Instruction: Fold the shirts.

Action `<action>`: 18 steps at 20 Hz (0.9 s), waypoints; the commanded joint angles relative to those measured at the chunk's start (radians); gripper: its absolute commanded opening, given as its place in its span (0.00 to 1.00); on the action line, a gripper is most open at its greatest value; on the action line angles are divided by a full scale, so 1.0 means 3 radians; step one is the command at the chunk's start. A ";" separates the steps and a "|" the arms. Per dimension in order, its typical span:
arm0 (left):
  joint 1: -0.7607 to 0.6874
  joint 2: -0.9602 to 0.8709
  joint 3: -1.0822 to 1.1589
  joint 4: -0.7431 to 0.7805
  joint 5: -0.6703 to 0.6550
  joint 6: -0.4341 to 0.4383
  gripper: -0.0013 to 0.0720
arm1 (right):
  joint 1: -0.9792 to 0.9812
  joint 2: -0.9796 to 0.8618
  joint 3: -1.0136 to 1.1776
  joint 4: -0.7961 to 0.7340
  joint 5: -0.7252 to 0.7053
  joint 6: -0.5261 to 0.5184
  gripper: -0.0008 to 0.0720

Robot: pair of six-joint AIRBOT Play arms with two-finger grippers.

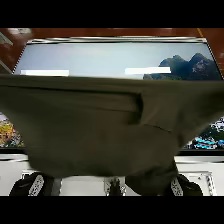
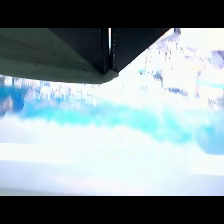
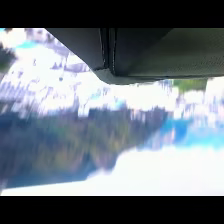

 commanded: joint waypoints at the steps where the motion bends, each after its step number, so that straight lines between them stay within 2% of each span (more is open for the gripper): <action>1: -0.0001 -0.0440 -0.0805 0.0023 0.0211 0.0106 0.07 | 0.0023 -0.0500 -0.0891 0.0253 -0.0322 -0.0094 0.10; 3: -0.0004 -0.0936 -0.0965 -0.0022 0.0510 0.0103 0.07 | 0.0220 -0.0909 -0.1263 0.0308 -0.1091 -0.0175 0.10; 6: -0.0010 -0.1799 -0.0884 -0.0509 0.1044 0.0156 0.07 | 0.0730 -0.1682 -0.1296 0.0299 -0.2139 -0.0242 0.10; 10: -0.0139 -0.2622 -0.0641 -0.0980 0.1738 0.0535 0.07 | 0.1153 -0.2387 -0.1296 0.0301 -0.3797 -0.0239 0.10; 12: -0.0235 -0.2883 -0.0548 -0.0996 0.2090 0.0748 0.07 | 0.1258 -0.2619 -0.1296 0.0301 -0.4367 -0.0239 0.10; 15: -0.0323 -0.3150 -0.0519 -0.0996 0.2659 0.0754 0.07 | 0.1330 -0.2866 -0.1296 0.0301 -0.4851 -0.0239 0.10; 18: -0.0355 -0.3353 -0.0519 -0.0997 0.2873 0.0754 0.07 | 0.1331 -0.3026 -0.1296 0.0328 -0.4878 -0.0226 0.10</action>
